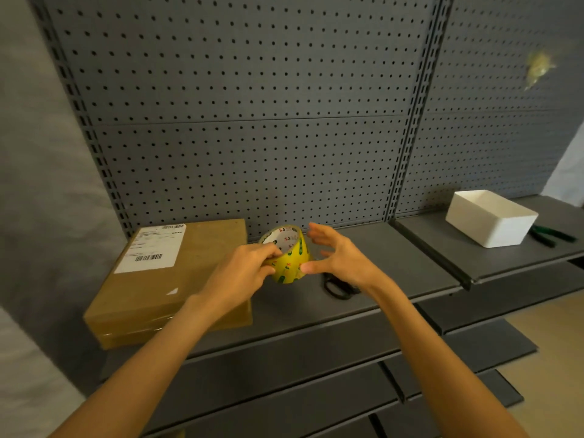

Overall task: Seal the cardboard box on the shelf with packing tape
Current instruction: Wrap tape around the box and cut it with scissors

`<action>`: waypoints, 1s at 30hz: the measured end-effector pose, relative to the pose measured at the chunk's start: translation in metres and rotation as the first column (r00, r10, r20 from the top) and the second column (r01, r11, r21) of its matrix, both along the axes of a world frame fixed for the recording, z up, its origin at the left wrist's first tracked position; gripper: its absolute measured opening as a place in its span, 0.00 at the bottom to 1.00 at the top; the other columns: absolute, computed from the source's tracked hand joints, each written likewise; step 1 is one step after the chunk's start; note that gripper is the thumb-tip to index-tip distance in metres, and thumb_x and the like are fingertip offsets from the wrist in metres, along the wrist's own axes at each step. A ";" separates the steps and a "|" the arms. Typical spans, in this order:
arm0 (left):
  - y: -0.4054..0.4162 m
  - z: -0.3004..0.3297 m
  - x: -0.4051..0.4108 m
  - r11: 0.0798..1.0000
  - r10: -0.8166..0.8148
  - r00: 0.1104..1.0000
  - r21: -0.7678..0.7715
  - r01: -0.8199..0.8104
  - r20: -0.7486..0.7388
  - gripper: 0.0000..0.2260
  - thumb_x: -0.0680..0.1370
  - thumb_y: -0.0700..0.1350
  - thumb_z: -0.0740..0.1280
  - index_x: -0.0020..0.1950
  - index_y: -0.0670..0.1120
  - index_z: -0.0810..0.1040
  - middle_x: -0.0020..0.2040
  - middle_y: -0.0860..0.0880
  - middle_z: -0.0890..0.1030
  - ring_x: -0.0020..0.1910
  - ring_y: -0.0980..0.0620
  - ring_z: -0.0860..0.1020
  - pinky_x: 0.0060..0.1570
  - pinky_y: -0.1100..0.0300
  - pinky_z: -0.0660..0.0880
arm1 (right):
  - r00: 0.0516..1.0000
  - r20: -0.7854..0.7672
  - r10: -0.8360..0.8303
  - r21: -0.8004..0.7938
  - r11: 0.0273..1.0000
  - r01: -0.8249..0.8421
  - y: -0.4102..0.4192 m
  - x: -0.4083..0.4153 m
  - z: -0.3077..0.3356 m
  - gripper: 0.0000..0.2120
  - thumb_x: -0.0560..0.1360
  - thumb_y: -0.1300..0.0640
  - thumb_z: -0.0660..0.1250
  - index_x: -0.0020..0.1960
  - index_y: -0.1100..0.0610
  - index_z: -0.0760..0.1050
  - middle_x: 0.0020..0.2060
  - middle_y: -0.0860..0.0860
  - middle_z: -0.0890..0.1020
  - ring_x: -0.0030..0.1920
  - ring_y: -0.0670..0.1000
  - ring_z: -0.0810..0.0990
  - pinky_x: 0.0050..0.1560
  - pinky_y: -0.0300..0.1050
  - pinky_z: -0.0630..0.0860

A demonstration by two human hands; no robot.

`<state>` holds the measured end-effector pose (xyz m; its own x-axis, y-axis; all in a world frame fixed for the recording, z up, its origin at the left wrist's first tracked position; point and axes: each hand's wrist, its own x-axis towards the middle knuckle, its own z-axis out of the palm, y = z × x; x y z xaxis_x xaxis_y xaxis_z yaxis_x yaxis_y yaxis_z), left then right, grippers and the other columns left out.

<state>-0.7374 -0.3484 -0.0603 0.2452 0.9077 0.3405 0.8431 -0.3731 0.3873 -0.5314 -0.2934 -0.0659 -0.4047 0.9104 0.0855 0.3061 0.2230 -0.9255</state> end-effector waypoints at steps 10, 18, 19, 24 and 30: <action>-0.038 0.006 -0.025 0.993 0.111 0.986 0.033 -0.116 0.123 0.13 0.76 0.43 0.69 0.59 0.46 0.77 0.56 0.48 0.80 0.53 0.52 0.77 0.52 0.56 0.76 | 0.994 -0.026 -0.104 0.223 0.969 0.107 -0.025 -0.043 0.010 0.26 0.64 0.62 0.78 0.60 0.55 0.77 0.52 0.48 0.79 0.54 0.48 0.78 0.55 0.40 0.76; -0.063 0.010 -0.039 0.983 0.126 0.971 0.107 -0.150 0.204 0.11 0.74 0.41 0.70 0.57 0.46 0.79 0.52 0.47 0.81 0.50 0.50 0.78 0.51 0.50 0.76 | 0.992 -0.014 -0.123 0.381 0.917 0.120 -0.053 -0.063 0.022 0.20 0.65 0.60 0.77 0.56 0.55 0.79 0.50 0.47 0.80 0.51 0.47 0.79 0.53 0.41 0.77; -0.066 0.010 -0.041 0.981 0.129 0.971 0.119 -0.155 0.203 0.12 0.74 0.41 0.70 0.57 0.46 0.79 0.52 0.47 0.81 0.50 0.50 0.78 0.50 0.50 0.76 | 0.991 -0.006 -0.131 0.408 0.905 0.122 -0.057 -0.065 0.024 0.20 0.65 0.60 0.77 0.56 0.55 0.80 0.50 0.47 0.80 0.51 0.46 0.78 0.52 0.39 0.77; -0.080 0.010 -0.047 0.972 0.133 0.962 0.158 -0.173 0.237 0.12 0.74 0.43 0.70 0.57 0.47 0.78 0.53 0.49 0.80 0.51 0.53 0.77 0.51 0.57 0.77 | 0.988 0.018 -0.153 0.506 0.854 0.123 -0.072 -0.075 0.030 0.16 0.67 0.59 0.76 0.54 0.55 0.80 0.47 0.45 0.78 0.48 0.45 0.78 0.49 0.34 0.75; -0.097 0.004 -0.062 0.968 0.109 0.958 0.190 -0.163 0.266 0.11 0.73 0.42 0.71 0.55 0.48 0.78 0.52 0.52 0.80 0.50 0.59 0.75 0.47 0.71 0.70 | 0.996 -0.008 -0.088 0.432 0.898 0.083 -0.087 -0.085 0.036 0.18 0.65 0.59 0.77 0.54 0.53 0.78 0.49 0.45 0.78 0.51 0.45 0.77 0.52 0.40 0.77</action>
